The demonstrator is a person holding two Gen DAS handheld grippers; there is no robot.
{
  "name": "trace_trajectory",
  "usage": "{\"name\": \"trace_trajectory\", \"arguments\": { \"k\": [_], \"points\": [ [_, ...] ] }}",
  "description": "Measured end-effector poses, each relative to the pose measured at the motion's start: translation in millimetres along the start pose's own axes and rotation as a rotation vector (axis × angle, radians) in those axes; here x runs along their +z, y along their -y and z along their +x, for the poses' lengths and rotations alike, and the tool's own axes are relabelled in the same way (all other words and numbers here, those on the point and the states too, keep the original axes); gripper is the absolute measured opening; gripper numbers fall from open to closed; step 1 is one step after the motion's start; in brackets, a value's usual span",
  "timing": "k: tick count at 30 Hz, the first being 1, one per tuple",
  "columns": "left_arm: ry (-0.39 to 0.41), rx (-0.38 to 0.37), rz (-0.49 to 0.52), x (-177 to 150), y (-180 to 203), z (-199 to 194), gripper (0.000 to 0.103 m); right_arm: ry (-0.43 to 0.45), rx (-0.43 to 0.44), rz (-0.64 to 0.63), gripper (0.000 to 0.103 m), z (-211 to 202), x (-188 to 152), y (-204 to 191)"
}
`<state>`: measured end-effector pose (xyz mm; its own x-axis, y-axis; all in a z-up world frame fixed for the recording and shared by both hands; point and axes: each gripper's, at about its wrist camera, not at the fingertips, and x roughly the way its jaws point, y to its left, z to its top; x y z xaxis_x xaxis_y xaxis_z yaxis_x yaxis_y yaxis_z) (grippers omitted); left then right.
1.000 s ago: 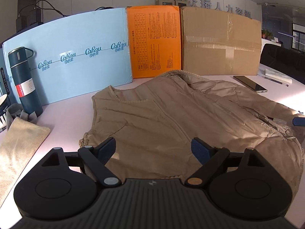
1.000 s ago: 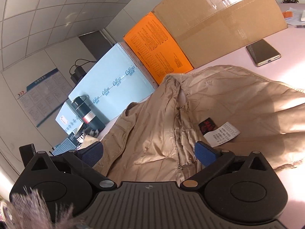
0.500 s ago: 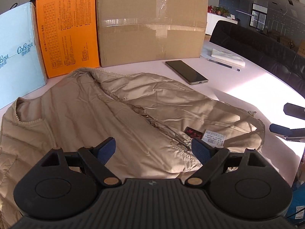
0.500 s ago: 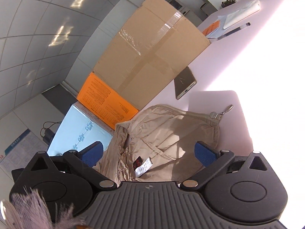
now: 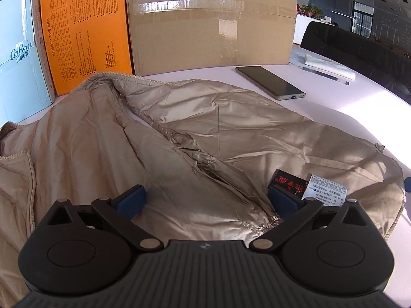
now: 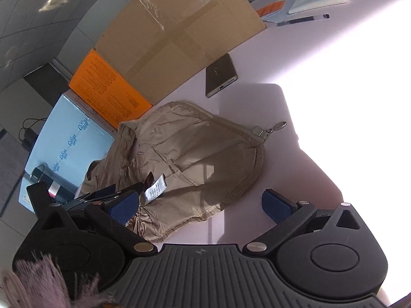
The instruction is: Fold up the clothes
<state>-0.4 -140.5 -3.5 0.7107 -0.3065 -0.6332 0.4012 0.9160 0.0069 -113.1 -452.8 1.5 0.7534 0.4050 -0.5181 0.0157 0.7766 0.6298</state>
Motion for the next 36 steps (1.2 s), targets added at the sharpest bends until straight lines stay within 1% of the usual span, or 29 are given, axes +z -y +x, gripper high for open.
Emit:
{"name": "trace_trajectory", "arguments": {
  "k": [2,5,6,9,13,16,18,19,20,21,22,23,24,25,26,34,36],
  "points": [
    [0.002,-0.002,-0.002,-1,0,0,0.103,0.019,0.029,0.020,0.103,8,4,4],
    [0.003,-0.004,-0.003,2,-1,0,0.103,0.073,0.092,0.062,0.103,21,11,14],
    [0.003,-0.005,-0.004,3,-2,0,0.103,0.085,0.096,0.057,0.103,24,13,14],
    [0.003,-0.007,-0.005,6,-3,0,0.103,0.104,0.089,0.036,0.103,32,16,10],
    [0.005,-0.011,-0.009,6,-3,0,0.103,0.137,0.102,0.016,0.103,45,20,6],
    [0.006,-0.012,-0.011,5,-2,-1,0.103,0.148,0.080,-0.030,0.103,55,21,0],
    [0.006,-0.013,-0.012,5,-2,-1,0.103,0.144,0.042,-0.067,0.099,59,20,-6],
    [0.006,-0.014,-0.012,6,-2,-1,0.103,0.142,0.024,-0.086,0.093,60,19,-9],
    [0.006,-0.014,-0.012,6,-2,-1,0.103,0.140,0.008,-0.097,0.077,61,18,-11],
    [0.006,-0.013,-0.012,6,-2,-1,0.103,0.136,-0.007,-0.099,0.066,62,17,-12],
    [0.006,-0.012,-0.011,6,-2,-1,0.103,0.131,-0.023,-0.097,0.045,63,17,-12],
    [0.006,-0.011,-0.012,5,-1,-1,0.103,0.125,-0.040,-0.095,0.026,65,16,-12],
    [0.007,-0.010,-0.012,5,-2,-2,0.103,0.117,-0.045,-0.092,0.020,66,15,-11],
    [0.008,-0.011,-0.010,5,-2,-3,0.103,0.114,-0.045,-0.095,0.016,67,15,-11],
    [0.008,-0.020,-0.017,7,-4,-7,0.103,0.117,-0.047,-0.102,0.015,67,14,-12],
    [0.012,-0.116,-0.110,27,-25,-51,0.103,0.157,-0.071,-0.149,0.014,64,8,-19],
    [0.020,-0.084,-0.099,31,-32,-60,0.103,0.166,-0.076,-0.165,0.014,63,7,-21]
  ]
}}
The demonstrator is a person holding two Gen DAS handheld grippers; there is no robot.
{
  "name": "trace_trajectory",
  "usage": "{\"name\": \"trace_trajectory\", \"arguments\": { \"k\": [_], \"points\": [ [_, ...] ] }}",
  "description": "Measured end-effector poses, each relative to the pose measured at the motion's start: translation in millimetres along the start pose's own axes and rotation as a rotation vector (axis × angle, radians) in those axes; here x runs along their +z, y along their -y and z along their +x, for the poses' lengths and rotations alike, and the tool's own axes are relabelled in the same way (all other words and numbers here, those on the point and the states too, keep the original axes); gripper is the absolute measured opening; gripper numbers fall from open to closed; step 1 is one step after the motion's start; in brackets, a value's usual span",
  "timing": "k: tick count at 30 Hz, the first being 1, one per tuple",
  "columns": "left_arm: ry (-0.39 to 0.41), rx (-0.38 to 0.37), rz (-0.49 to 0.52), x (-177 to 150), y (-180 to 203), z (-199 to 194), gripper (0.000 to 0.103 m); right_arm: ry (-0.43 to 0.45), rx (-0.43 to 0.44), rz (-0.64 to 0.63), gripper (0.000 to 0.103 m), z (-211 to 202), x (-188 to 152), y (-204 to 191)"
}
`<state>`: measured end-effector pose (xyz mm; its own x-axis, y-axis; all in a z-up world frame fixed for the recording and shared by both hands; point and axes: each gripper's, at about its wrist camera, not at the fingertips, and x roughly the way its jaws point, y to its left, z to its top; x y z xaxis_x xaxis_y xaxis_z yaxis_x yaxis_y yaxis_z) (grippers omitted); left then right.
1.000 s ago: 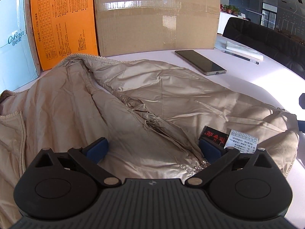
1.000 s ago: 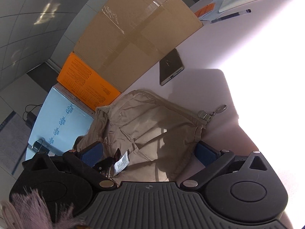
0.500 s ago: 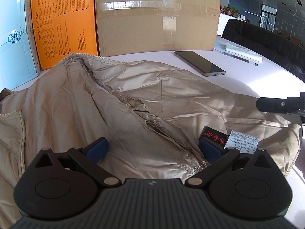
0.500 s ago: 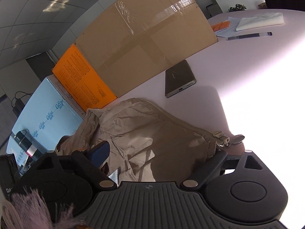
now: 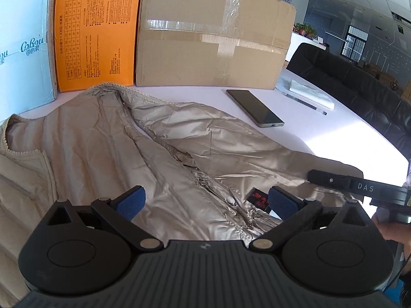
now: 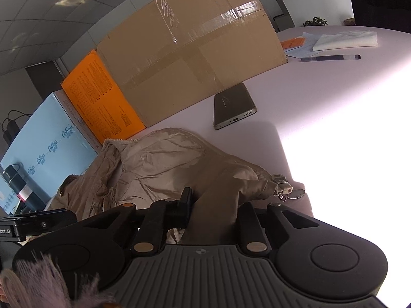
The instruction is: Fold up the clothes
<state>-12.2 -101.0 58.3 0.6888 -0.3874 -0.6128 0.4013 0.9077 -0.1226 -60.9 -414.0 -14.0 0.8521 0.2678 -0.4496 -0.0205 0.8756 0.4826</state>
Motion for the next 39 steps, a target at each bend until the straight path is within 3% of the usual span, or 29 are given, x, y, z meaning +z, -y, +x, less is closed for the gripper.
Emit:
{"name": "trace_trajectory", "arguments": {
  "k": [7,9,15,18,22,25,27,30,36,39],
  "points": [
    [0.002,0.152,0.010,27,-40,34,0.102,0.047,-0.026,-0.089,0.014,-7,-3,-15],
    [-0.011,0.226,-0.008,28,-51,53,0.096,0.084,-0.020,-0.122,0.014,-13,-5,-20],
    [-0.008,0.256,-0.040,19,-67,78,0.096,0.160,-0.050,-0.300,0.014,-23,-15,-49],
    [-0.007,0.272,-0.056,15,-74,90,0.097,0.240,-0.071,-0.479,0.014,-33,-27,-79],
    [0.000,0.247,-0.105,12,-89,88,0.097,0.342,-0.053,-0.907,0.015,-45,-64,-137],
    [0.014,0.208,-0.166,14,-103,72,0.097,0.233,0.001,-1.223,0.021,-36,-101,-173],
    [0.037,0.189,-0.211,17,-114,59,0.097,0.124,0.027,-1.344,0.021,-25,-123,-184],
    [0.080,0.170,-0.280,20,-134,40,0.097,0.008,0.056,-1.357,0.018,-13,-137,-189],
    [0.086,0.139,-0.432,23,-170,27,0.098,0.023,0.046,-1.316,0.018,-8,-137,-186],
    [0.099,0.040,-0.499,24,-185,21,0.098,0.033,0.044,-1.321,0.018,-7,-139,-185]
  ]
}}
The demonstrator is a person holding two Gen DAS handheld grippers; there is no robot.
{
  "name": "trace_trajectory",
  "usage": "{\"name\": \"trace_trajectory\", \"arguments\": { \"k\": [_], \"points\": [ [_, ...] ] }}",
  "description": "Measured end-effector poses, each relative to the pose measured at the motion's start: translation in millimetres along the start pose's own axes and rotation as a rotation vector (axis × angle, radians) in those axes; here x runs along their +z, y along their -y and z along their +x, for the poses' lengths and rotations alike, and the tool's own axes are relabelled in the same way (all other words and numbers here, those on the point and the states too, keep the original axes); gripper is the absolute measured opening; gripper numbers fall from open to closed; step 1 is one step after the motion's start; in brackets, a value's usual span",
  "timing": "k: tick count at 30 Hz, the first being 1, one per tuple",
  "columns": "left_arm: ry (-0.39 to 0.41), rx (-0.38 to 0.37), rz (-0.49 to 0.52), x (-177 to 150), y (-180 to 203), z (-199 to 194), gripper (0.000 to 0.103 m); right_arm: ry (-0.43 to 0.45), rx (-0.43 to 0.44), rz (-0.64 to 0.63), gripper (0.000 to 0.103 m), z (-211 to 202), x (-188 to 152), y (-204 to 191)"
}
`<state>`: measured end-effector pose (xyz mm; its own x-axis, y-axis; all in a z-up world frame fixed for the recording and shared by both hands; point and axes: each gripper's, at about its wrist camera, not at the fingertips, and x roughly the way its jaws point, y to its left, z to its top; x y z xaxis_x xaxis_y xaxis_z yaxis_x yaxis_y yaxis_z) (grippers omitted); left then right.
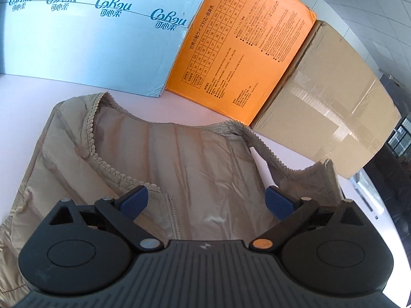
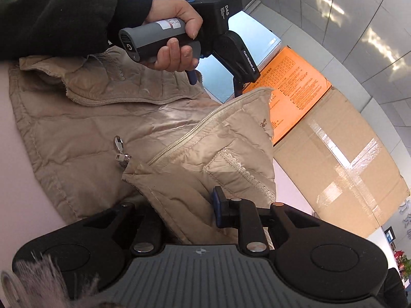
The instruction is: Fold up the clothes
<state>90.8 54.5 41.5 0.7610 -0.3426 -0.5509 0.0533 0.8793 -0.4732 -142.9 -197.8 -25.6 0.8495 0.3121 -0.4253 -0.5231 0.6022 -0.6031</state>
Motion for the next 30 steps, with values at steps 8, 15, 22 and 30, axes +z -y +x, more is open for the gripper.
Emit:
{"name": "trace_trajectory", "arguments": {
  "k": [8,15,22,30],
  "points": [
    [-0.048,-0.275,-0.117,1,-5,-1,0.098,0.010,-0.010,-0.005,0.018,1,0,-7],
    [-0.103,-0.528,-0.142,-6,8,-3,0.102,0.018,-0.031,-0.023,0.018,2,0,-11],
    [-0.048,-0.358,0.055,-18,39,-13,0.002,0.035,-0.068,-0.053,0.018,0,0,-18],
    [0.006,-0.209,0.141,-11,38,-23,0.003,0.121,-0.052,-0.067,0.012,-29,27,-18]
  ]
}}
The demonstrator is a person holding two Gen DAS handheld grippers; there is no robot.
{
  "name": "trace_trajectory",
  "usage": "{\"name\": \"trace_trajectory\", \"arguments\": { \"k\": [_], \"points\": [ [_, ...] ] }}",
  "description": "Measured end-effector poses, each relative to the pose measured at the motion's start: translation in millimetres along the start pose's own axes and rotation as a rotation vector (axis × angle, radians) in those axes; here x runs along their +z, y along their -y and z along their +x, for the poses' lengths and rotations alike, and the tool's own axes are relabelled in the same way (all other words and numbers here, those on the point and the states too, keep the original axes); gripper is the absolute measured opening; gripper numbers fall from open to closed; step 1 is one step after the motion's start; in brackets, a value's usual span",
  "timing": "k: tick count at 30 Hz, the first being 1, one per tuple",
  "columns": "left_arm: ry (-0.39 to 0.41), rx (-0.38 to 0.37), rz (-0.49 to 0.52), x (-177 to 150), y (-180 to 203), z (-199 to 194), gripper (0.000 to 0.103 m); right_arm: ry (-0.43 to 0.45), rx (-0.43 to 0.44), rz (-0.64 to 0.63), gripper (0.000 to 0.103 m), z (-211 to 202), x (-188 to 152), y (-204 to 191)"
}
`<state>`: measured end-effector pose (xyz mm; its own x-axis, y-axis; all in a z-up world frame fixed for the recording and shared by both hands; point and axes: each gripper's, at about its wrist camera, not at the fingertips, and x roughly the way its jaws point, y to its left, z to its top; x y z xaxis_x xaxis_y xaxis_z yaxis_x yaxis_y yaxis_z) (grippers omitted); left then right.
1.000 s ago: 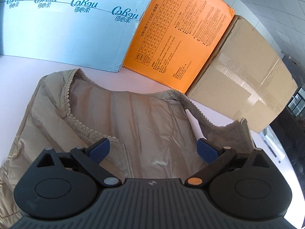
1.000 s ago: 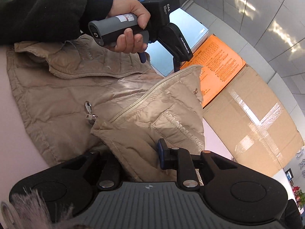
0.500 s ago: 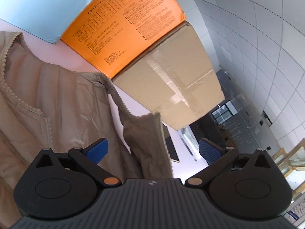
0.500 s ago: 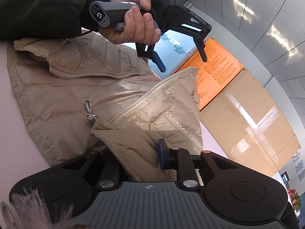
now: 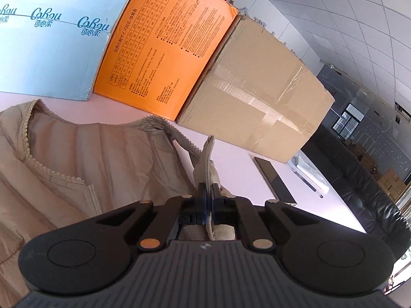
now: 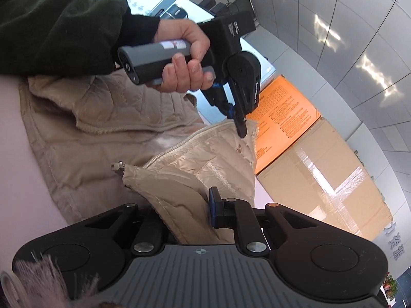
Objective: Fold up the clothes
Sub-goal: 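Grasp the zipper edge with the left gripper while the right gripper holds the jacket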
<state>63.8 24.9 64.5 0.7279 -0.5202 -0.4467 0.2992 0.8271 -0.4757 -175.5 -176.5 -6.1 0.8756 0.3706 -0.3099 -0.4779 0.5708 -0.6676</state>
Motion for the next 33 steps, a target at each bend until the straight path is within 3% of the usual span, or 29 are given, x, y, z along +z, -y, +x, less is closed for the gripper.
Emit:
{"name": "trace_trajectory", "arguments": {
  "k": [3,6,10,11,19,24,27,29,31,33],
  "points": [
    [-0.019,0.037,0.022,3,-12,-2,0.003,0.032,0.061,0.024,0.012,-8,13,-3],
    [-0.083,0.076,0.054,0,-25,11,0.005,0.003,0.115,0.001,0.012,-1,15,-12],
    [-0.170,0.210,0.114,-10,-33,33,0.015,-0.025,0.168,0.011,0.012,9,11,-18],
    [-0.170,0.235,0.135,-12,-33,35,0.018,-0.027,0.177,0.024,0.012,10,10,-18],
    [-0.119,0.349,0.227,-12,-27,28,0.017,-0.010,0.192,0.062,0.011,6,14,-13],
    [-0.137,0.372,0.236,-13,-27,31,0.017,-0.022,0.205,0.070,0.012,9,9,-20],
    [-0.097,0.372,0.224,-8,-23,20,0.025,-0.024,0.204,0.089,0.012,8,8,-19],
    [-0.064,0.328,0.214,-5,-19,9,0.028,-0.023,0.208,0.098,0.012,8,7,-18],
    [-0.037,0.260,0.216,-3,-11,0,0.036,-0.023,0.213,0.104,0.012,8,6,-17],
    [-0.012,0.206,0.227,-4,-3,-5,0.055,-0.022,0.223,0.116,0.012,9,6,-14]
  ]
}}
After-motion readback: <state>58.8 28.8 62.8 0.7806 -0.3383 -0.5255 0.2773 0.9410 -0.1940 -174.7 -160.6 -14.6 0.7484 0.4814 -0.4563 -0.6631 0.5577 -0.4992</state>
